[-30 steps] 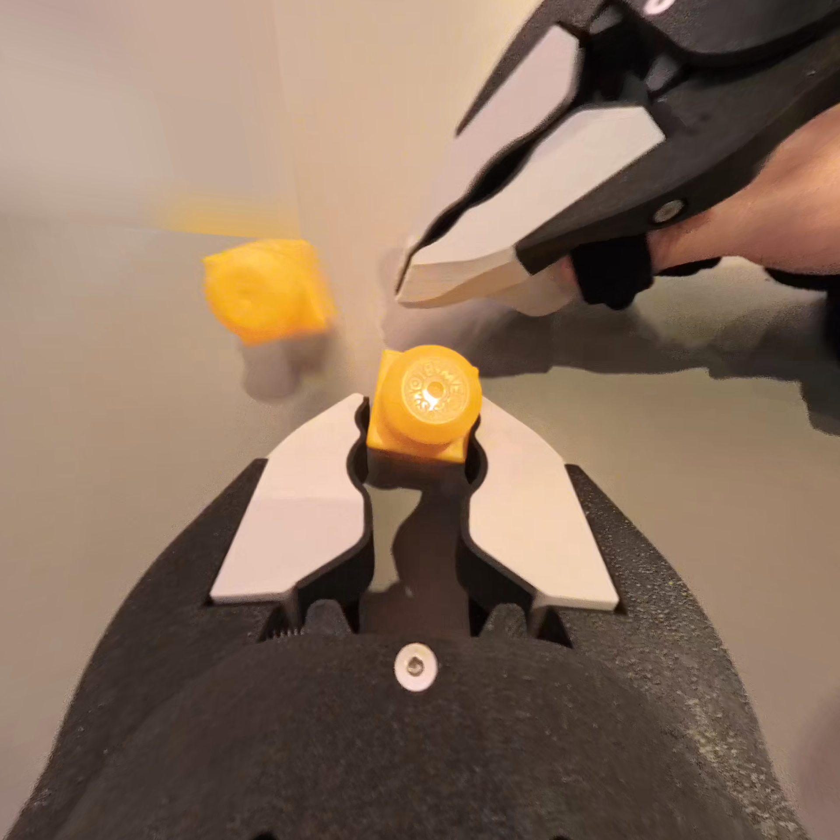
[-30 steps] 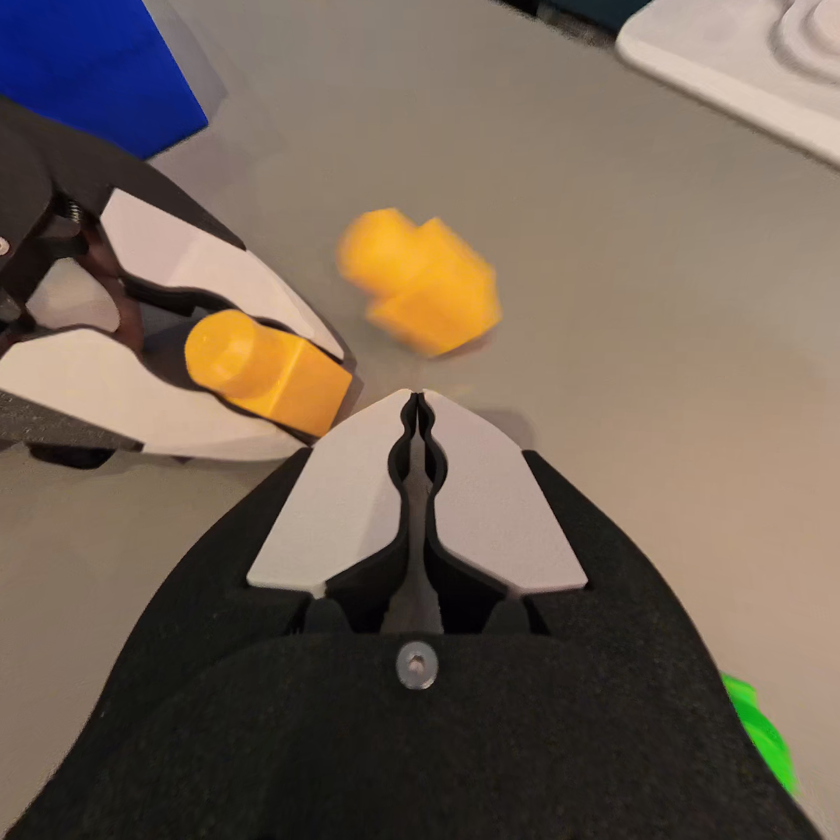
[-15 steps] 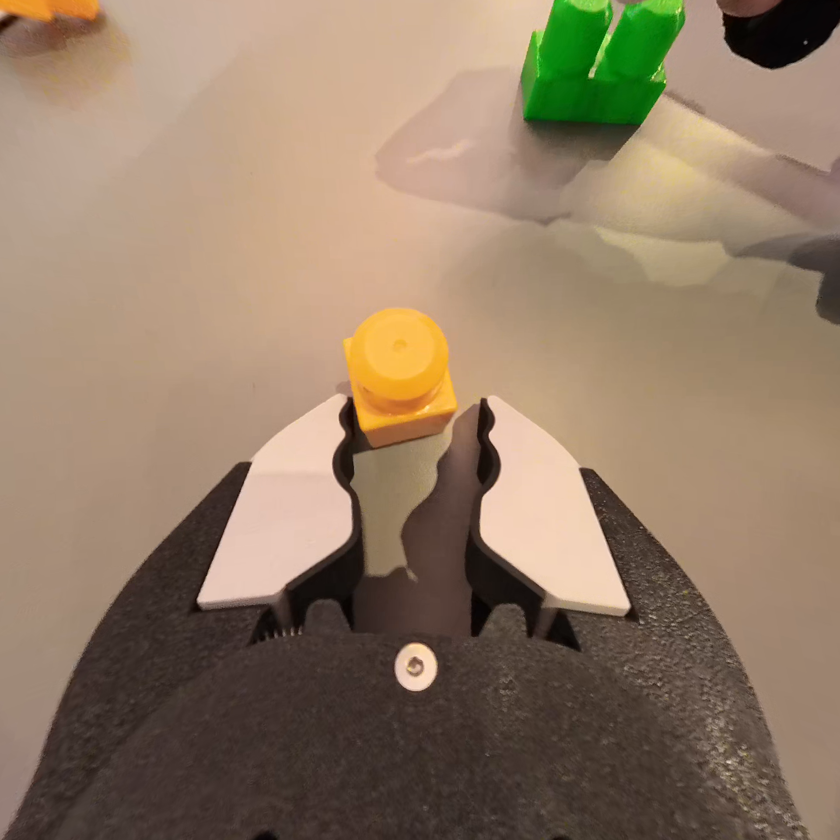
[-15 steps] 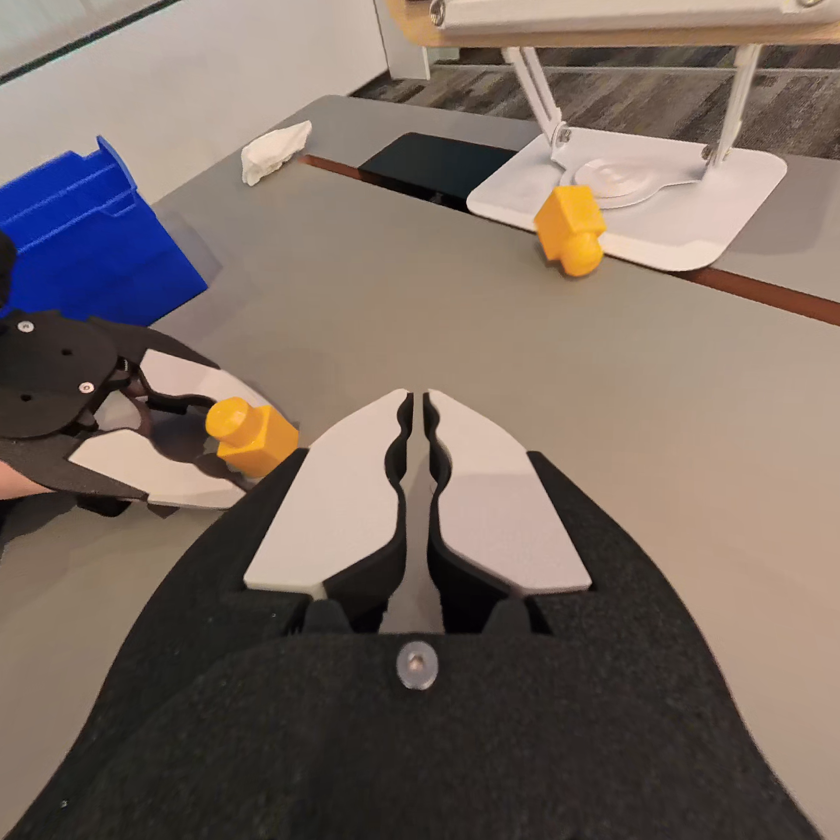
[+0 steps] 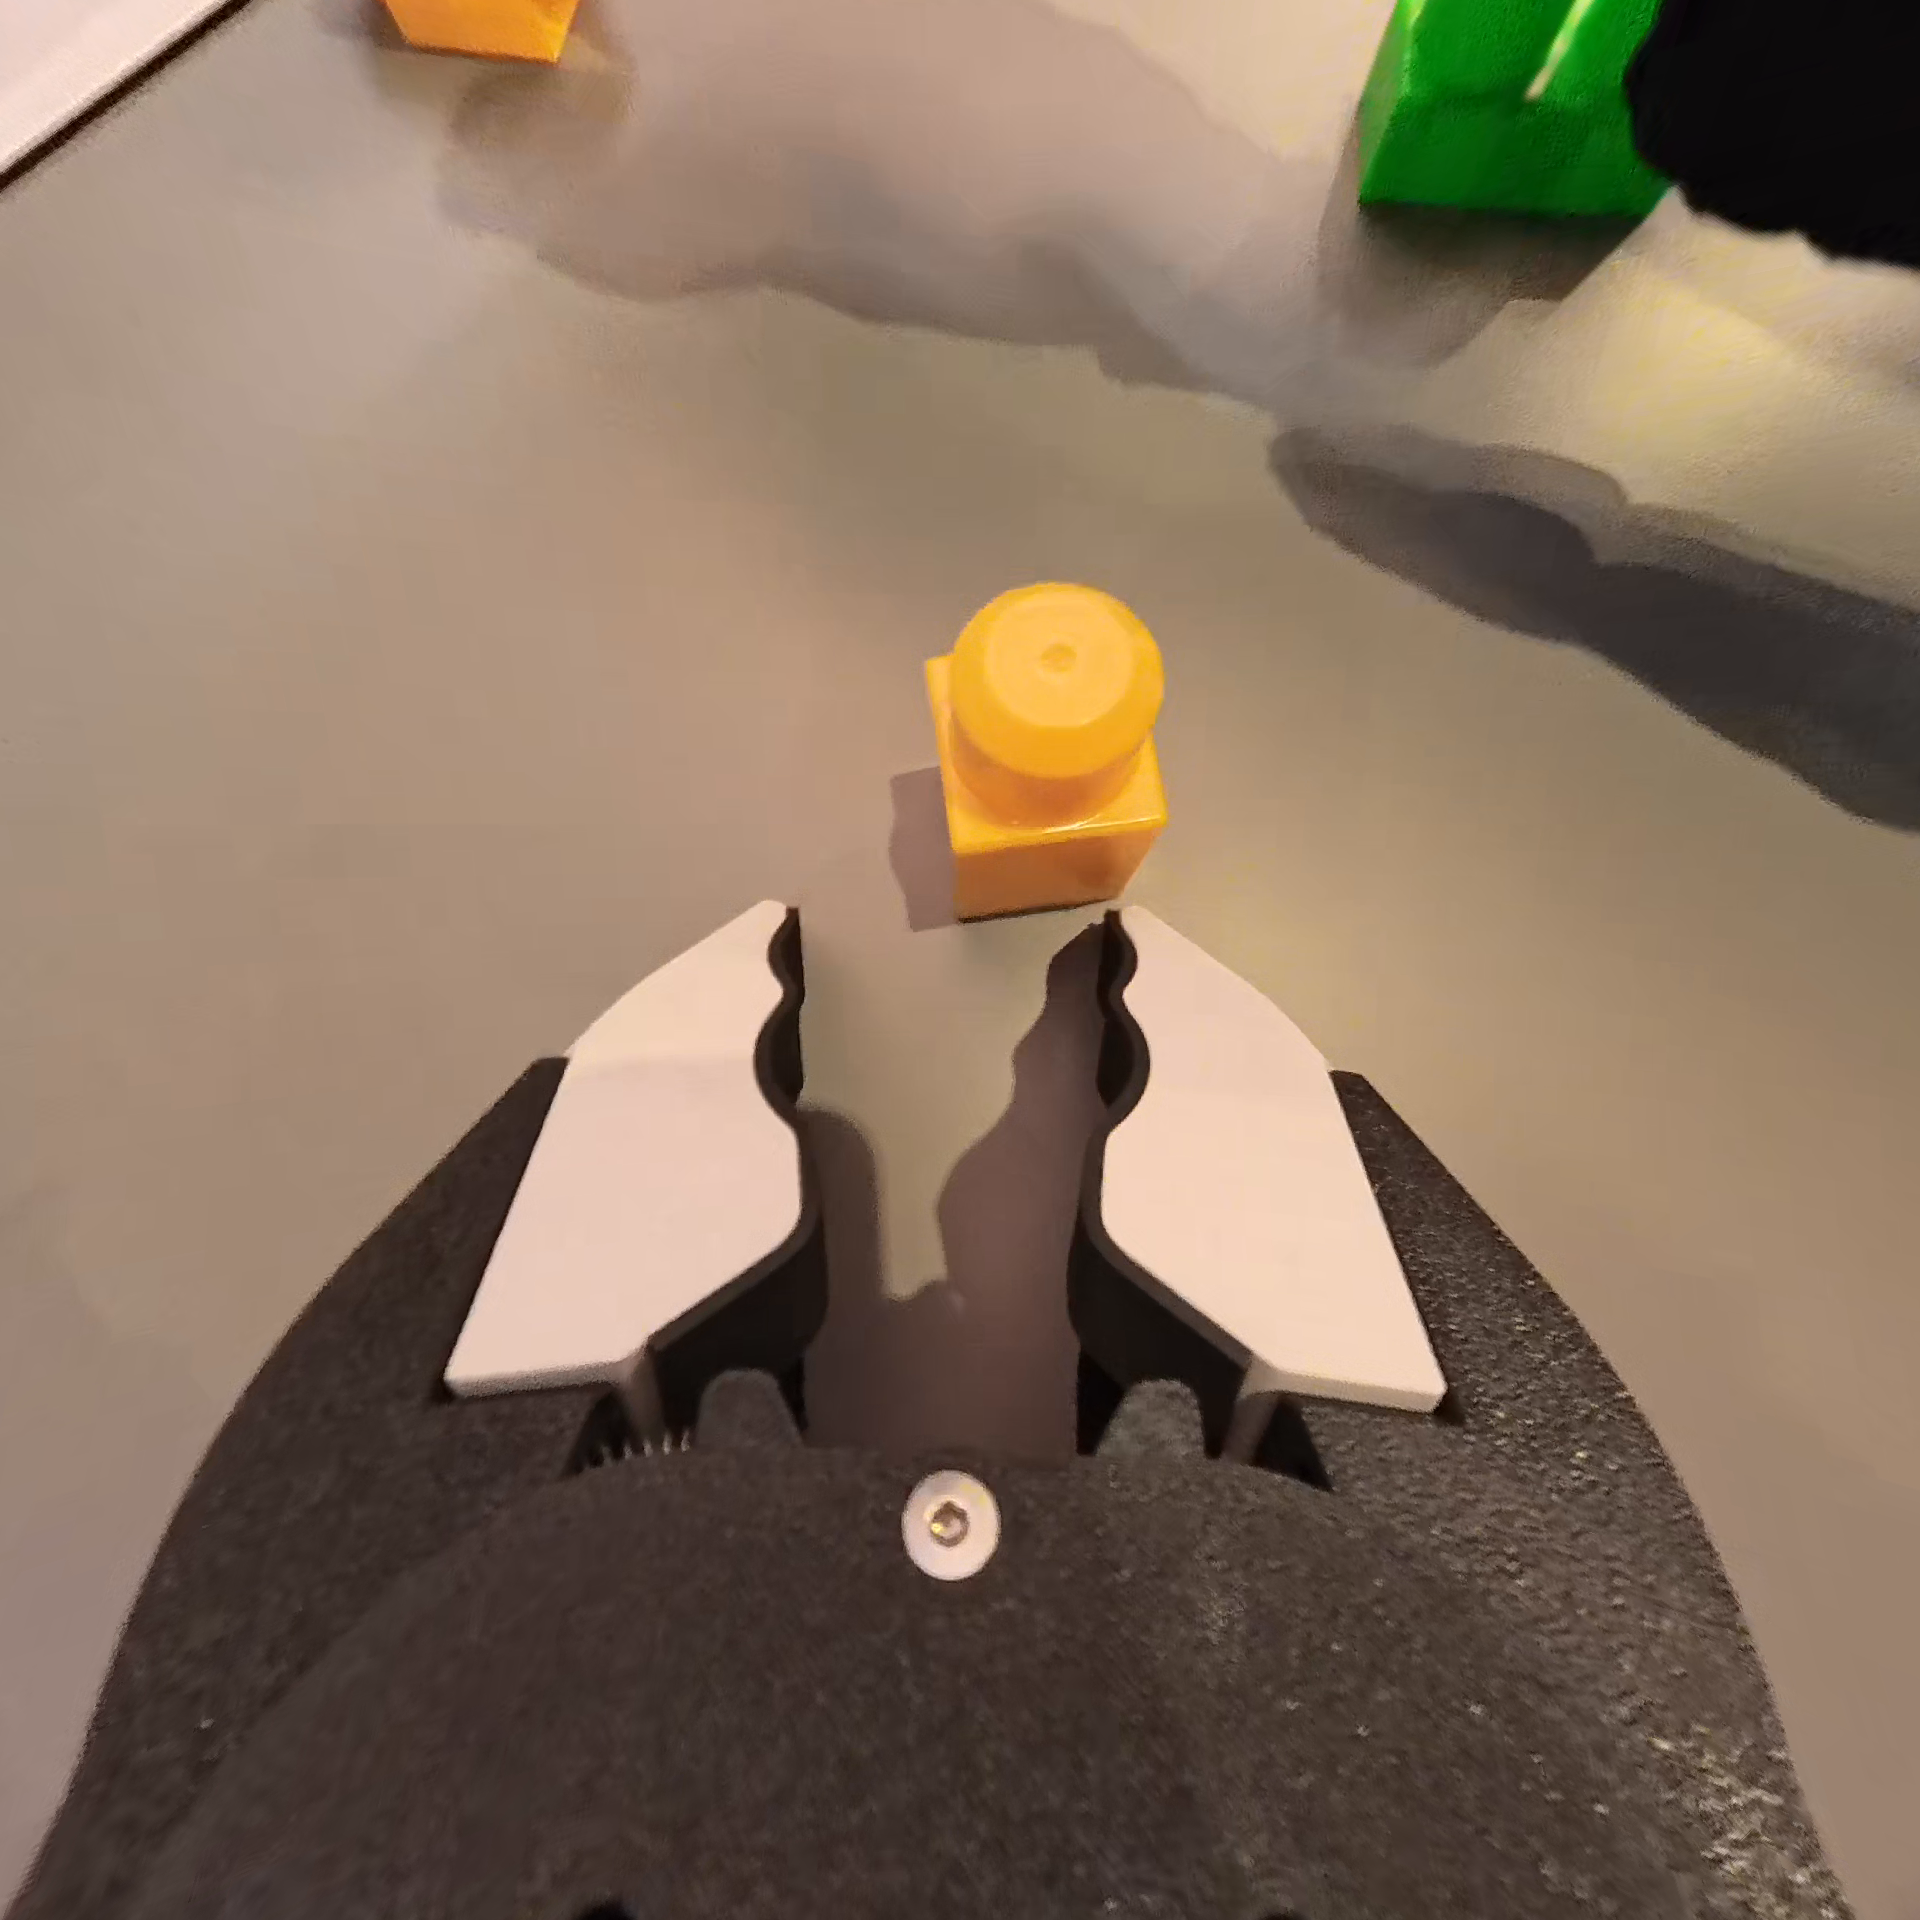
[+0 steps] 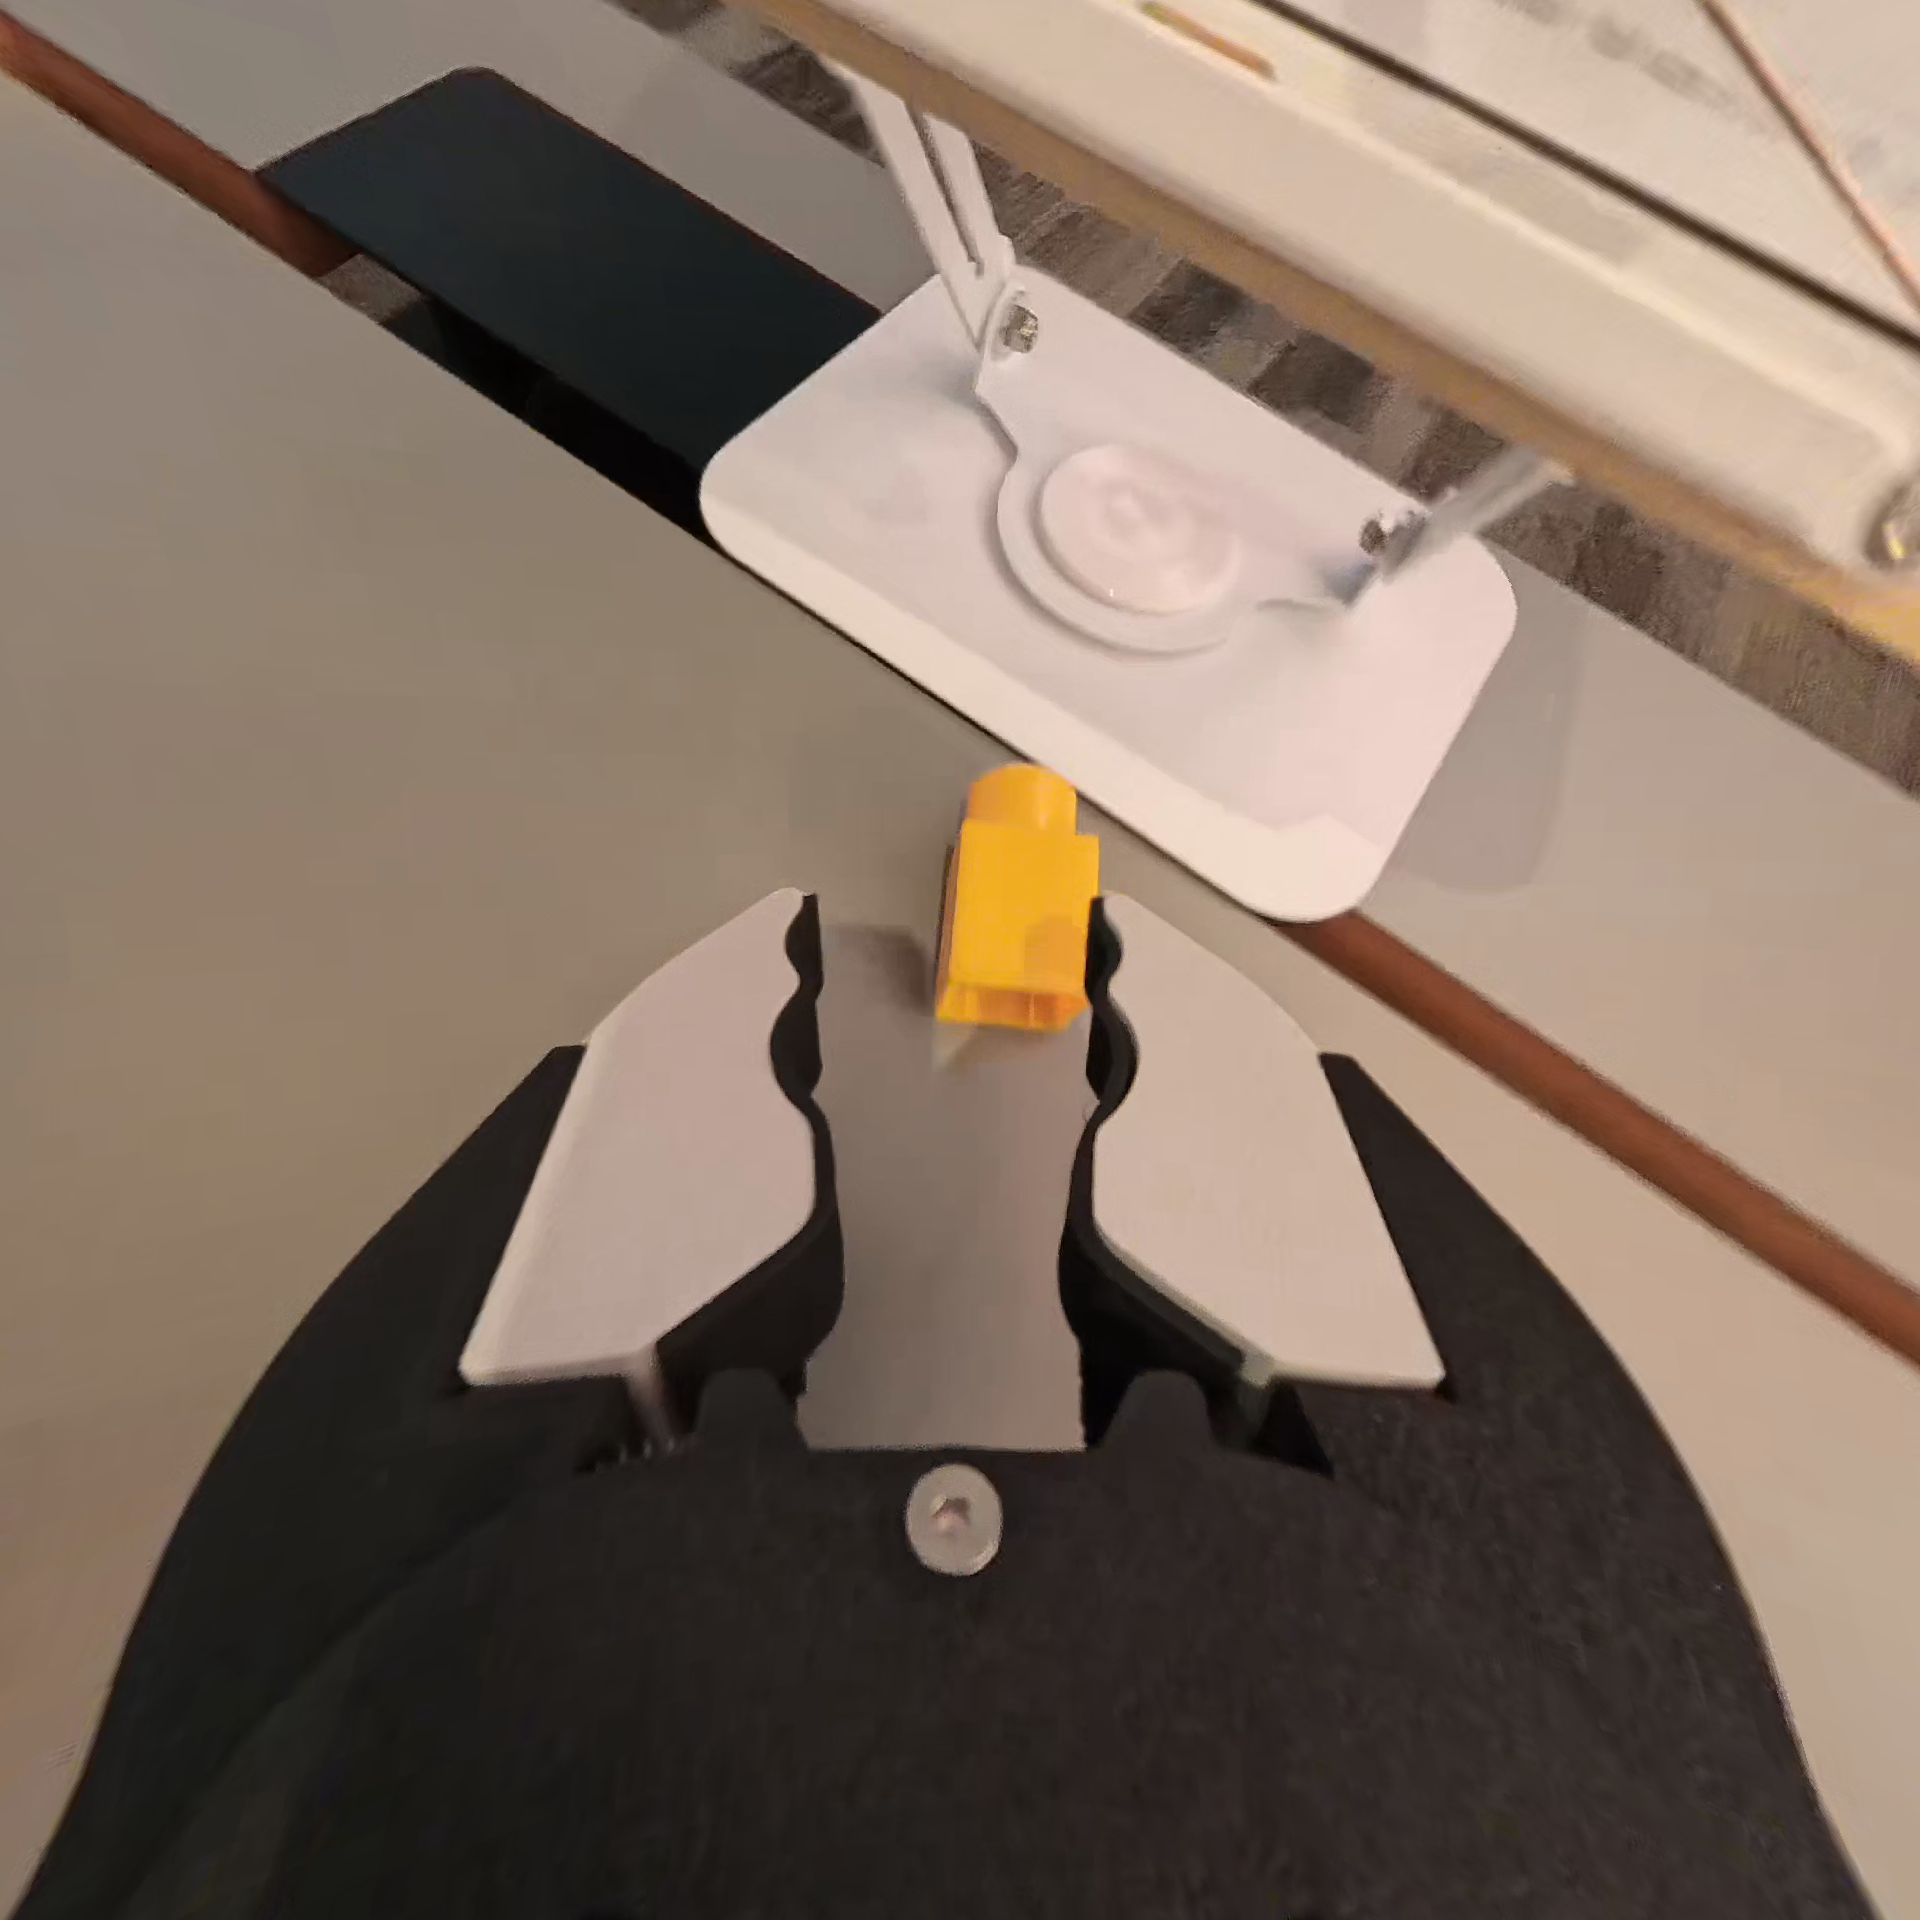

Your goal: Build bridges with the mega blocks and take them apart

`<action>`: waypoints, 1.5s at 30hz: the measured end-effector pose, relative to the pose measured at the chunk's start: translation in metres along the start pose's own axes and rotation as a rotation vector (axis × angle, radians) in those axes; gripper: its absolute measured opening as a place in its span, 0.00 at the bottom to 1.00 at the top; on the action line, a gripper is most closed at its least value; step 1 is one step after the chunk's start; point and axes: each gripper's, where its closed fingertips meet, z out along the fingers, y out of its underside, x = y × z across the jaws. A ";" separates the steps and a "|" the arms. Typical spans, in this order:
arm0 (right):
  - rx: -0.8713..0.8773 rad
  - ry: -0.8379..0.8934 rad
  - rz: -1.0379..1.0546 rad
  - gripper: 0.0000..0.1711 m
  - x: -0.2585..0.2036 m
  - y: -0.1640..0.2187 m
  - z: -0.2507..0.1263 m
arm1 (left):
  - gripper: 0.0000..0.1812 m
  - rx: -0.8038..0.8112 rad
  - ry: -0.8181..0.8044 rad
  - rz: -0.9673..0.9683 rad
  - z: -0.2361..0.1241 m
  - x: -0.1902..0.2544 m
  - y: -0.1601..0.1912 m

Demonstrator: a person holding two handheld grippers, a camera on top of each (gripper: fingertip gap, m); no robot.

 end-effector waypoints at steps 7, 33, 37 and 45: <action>-0.213 0.107 -0.123 0.27 0.021 0.006 0.037 | 0.29 0.043 -0.011 -0.012 -0.013 -0.006 -0.011; 0.453 -0.417 -0.024 0.22 -0.124 0.063 -0.222 | 0.27 0.601 0.711 -0.465 -0.105 0.067 -0.098; 0.512 -0.437 -0.212 0.22 -0.156 0.077 -0.248 | 0.21 0.524 0.754 -0.450 -0.104 0.102 -0.096; 0.513 -0.412 -0.409 0.22 -0.187 0.091 -0.264 | 0.34 0.343 0.558 -0.394 -0.091 0.140 -0.076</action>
